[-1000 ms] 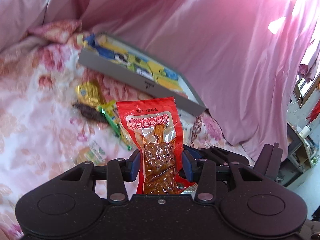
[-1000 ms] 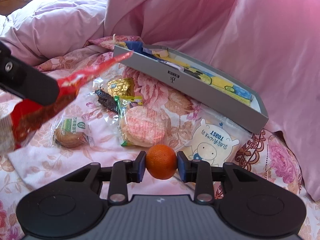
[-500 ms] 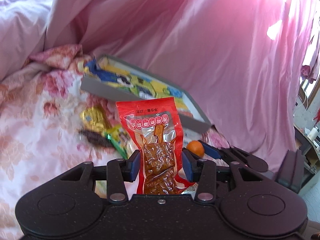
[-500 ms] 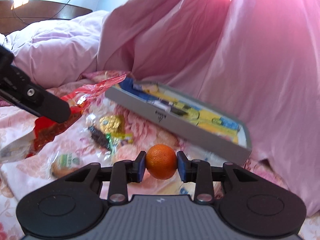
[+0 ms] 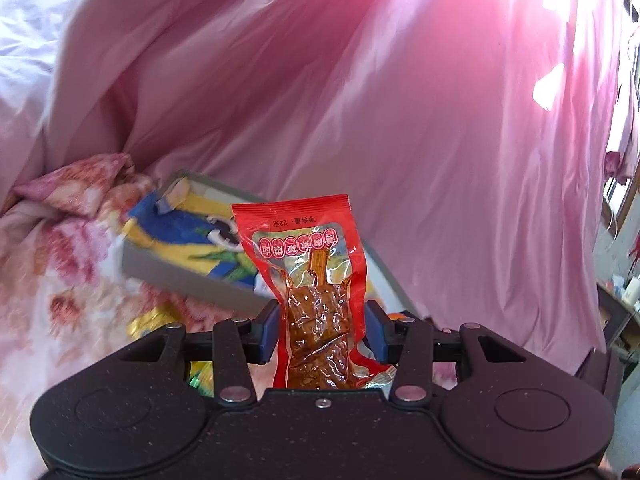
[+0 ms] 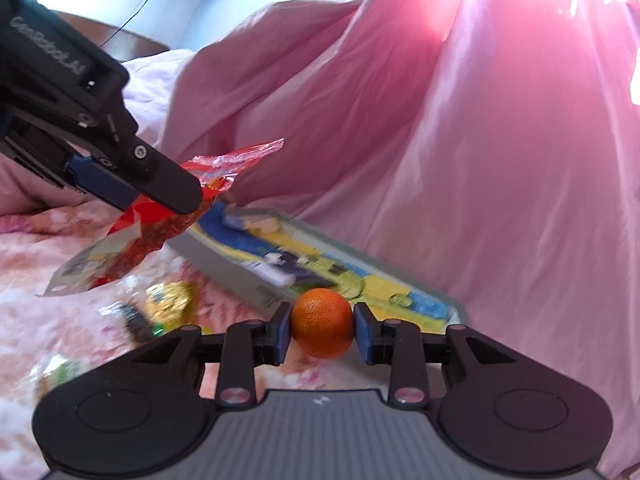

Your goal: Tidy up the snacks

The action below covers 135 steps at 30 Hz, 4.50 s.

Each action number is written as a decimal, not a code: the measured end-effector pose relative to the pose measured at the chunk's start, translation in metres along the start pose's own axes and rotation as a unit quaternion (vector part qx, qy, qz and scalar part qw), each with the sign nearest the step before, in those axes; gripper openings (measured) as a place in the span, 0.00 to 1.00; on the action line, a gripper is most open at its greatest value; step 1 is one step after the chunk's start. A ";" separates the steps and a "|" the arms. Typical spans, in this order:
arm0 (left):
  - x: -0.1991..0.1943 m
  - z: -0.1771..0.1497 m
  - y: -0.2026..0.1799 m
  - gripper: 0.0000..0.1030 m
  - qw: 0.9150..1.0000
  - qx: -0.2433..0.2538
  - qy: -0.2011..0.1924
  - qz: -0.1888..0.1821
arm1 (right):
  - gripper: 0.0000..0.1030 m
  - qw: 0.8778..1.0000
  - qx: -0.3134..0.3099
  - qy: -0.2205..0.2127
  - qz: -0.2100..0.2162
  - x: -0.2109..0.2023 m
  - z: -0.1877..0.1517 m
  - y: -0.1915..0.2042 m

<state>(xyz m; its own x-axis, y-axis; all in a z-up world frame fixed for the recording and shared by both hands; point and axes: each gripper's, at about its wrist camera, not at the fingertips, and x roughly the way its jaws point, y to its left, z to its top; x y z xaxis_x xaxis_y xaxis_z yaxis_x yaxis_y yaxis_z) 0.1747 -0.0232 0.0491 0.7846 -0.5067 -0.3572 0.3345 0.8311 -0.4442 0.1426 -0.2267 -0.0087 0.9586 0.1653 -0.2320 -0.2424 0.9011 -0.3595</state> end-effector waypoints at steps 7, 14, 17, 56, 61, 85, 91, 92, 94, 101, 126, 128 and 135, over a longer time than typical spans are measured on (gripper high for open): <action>0.047 0.040 -0.004 0.46 1.000 -0.004 -0.018 -0.006 | 0.36 0.998 0.046 -0.016 -0.035 0.029 0.006 -0.039; 0.094 0.060 0.001 0.46 0.999 -0.025 -0.019 -0.008 | 0.36 0.995 0.082 -0.018 -0.051 0.056 0.001 -0.067; 0.112 0.064 0.008 0.46 0.999 -0.040 -0.011 -0.007 | 0.36 0.994 0.094 -0.016 -0.051 0.065 -0.003 -0.073; 0.182 0.049 0.031 0.60 0.994 -0.057 0.055 0.071 | 0.47 0.989 0.144 0.021 -0.007 0.086 -0.011 -0.080; 0.174 0.050 0.031 0.79 0.994 -0.076 0.036 0.073 | 0.64 0.990 0.140 0.015 -0.012 0.081 -0.006 -0.079; 0.013 0.042 -0.006 0.99 0.995 -0.003 -0.045 0.086 | 1.00 0.978 0.188 -0.053 -0.070 -0.032 0.033 -0.066; -0.027 0.021 -0.007 0.99 0.994 0.019 -0.042 0.098 | 1.00 0.979 0.181 -0.042 -0.078 -0.067 0.022 -0.054; -0.032 0.016 -0.006 0.99 0.994 0.021 -0.040 0.100 | 1.00 0.980 0.180 -0.041 -0.079 -0.072 0.021 -0.053; -0.042 0.007 -0.006 0.99 0.993 0.025 -0.034 0.110 | 1.00 0.981 0.176 -0.038 -0.076 -0.083 0.020 -0.048; -0.068 -0.030 -0.004 0.99 0.989 0.045 -0.024 0.140 | 1.00 0.985 0.164 -0.012 -0.061 -0.110 0.012 -0.026; -0.062 -0.100 0.029 0.98 0.969 0.046 0.151 0.190 | 1.00 0.978 0.132 0.158 0.015 -0.121 -0.023 0.038; -0.058 -0.102 0.031 0.98 0.966 0.047 0.162 0.197 | 1.00 0.976 0.135 0.172 0.015 -0.118 -0.027 0.038; -0.047 -0.107 0.035 0.97 0.960 0.056 0.184 0.205 | 1.00 0.967 0.132 0.215 0.034 -0.106 -0.036 0.041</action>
<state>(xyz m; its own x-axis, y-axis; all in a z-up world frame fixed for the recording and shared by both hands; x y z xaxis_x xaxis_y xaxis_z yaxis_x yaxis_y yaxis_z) 0.0940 0.0049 -0.0372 0.6313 -0.1607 -0.7587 0.1070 0.9870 -0.1199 0.0258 -0.2212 -0.0316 0.7769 0.0963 -0.6222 -0.2008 0.9745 -0.1000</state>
